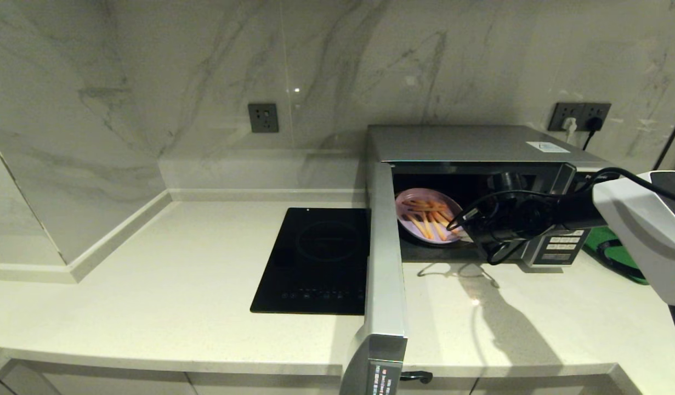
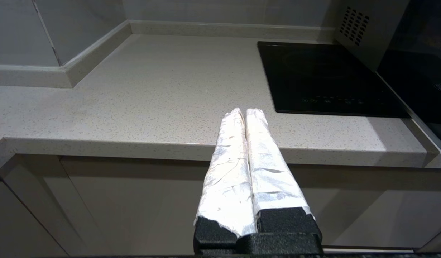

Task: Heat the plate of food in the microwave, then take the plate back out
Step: Put the plate in the microwave oven

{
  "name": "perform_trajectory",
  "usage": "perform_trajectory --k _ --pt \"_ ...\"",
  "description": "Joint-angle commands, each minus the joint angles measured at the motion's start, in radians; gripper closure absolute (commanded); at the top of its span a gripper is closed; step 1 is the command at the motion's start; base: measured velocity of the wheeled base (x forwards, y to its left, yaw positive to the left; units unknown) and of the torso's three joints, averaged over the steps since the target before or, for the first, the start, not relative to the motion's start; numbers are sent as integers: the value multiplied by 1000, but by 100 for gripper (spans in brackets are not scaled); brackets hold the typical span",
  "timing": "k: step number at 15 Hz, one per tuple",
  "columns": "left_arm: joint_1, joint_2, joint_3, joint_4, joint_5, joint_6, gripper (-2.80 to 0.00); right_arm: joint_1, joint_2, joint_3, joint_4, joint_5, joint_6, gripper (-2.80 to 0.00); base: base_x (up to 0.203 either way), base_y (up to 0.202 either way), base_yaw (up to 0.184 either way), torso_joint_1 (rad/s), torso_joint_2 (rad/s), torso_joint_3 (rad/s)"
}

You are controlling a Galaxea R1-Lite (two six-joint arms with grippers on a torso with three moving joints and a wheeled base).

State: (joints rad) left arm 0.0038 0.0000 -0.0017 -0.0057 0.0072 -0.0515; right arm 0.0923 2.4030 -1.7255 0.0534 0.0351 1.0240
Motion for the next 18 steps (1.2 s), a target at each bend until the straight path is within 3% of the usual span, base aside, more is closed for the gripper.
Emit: perform_trajectory --k 1,10,11,18 --pt "0 -1 0 0 0 -1 0 3 4 -2 2 -1 5 0 0 0 0 0 0 0" --pt "1 0 0 0 0 -1 0 3 -5 -5 3 -3 7 0 0 0 0 0 0 0" --pt "1 0 0 0 0 -1 0 1 -5 -5 4 -14 7 -280 0 0 0 0 0 0" --pt "0 -1 0 0 0 -1 0 1 -20 -3 3 -18 10 -280 0 0 0 0 0 0"
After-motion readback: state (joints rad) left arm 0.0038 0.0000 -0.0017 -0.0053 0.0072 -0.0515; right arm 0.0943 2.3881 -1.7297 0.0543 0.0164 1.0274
